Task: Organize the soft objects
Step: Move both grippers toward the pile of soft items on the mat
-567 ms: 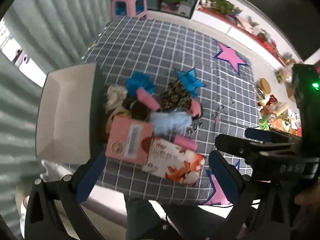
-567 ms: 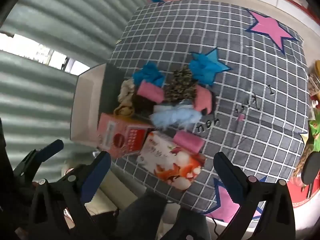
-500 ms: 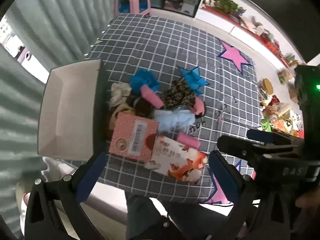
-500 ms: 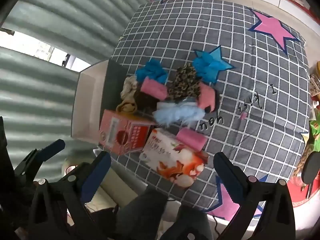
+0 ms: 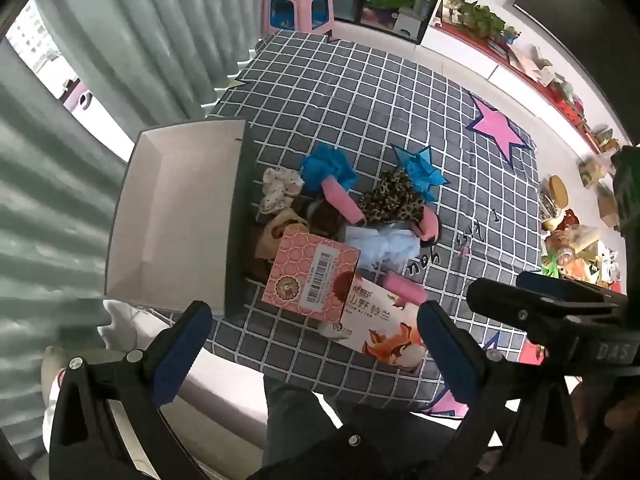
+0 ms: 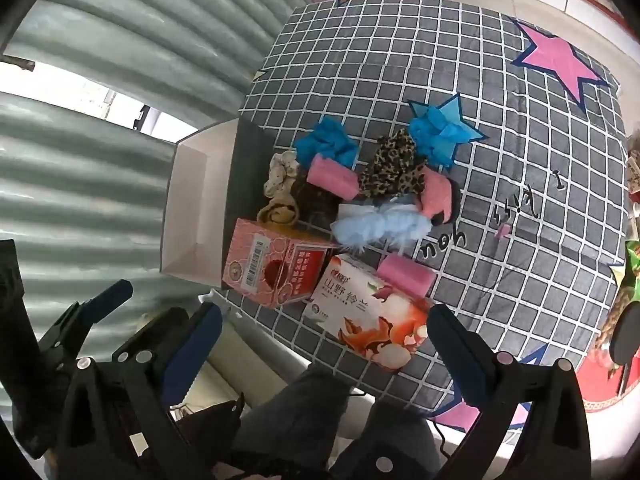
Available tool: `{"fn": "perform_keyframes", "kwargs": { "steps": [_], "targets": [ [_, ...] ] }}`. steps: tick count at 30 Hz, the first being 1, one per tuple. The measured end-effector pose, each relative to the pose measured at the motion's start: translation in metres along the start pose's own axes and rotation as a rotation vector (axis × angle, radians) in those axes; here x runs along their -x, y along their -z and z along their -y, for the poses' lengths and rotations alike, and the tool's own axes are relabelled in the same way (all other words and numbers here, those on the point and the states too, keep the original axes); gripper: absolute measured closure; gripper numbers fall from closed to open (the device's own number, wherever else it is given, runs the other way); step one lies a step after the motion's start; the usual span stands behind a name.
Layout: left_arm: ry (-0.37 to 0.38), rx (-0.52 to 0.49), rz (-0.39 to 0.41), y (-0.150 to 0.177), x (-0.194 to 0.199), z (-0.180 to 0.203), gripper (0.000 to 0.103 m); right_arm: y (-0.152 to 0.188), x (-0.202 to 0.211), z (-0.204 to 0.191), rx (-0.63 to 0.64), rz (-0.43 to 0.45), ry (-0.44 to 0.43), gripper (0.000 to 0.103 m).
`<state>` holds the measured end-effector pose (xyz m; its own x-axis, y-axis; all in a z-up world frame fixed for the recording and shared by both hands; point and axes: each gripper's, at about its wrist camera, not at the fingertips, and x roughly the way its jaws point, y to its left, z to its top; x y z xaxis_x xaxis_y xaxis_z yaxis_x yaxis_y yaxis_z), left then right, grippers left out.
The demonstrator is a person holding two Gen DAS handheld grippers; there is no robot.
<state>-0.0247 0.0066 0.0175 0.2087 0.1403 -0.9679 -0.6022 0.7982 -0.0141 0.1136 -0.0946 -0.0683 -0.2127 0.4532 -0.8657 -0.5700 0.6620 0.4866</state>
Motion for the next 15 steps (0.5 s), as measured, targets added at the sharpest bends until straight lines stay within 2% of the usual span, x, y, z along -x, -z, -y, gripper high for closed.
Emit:
{"fn": "perform_keyframes", "kwargs": {
  "steps": [1,15],
  "targets": [
    [0.011,0.001,-0.010,-0.009,-0.002,-0.007,0.001,0.000,0.000,-0.001,0.000,-0.003,0.000,0.000],
    [0.053,0.077,0.028,-0.002,0.004,-0.029,0.001,-0.007,0.011,-0.005,-0.004,-0.040,0.029,0.000]
  ]
}}
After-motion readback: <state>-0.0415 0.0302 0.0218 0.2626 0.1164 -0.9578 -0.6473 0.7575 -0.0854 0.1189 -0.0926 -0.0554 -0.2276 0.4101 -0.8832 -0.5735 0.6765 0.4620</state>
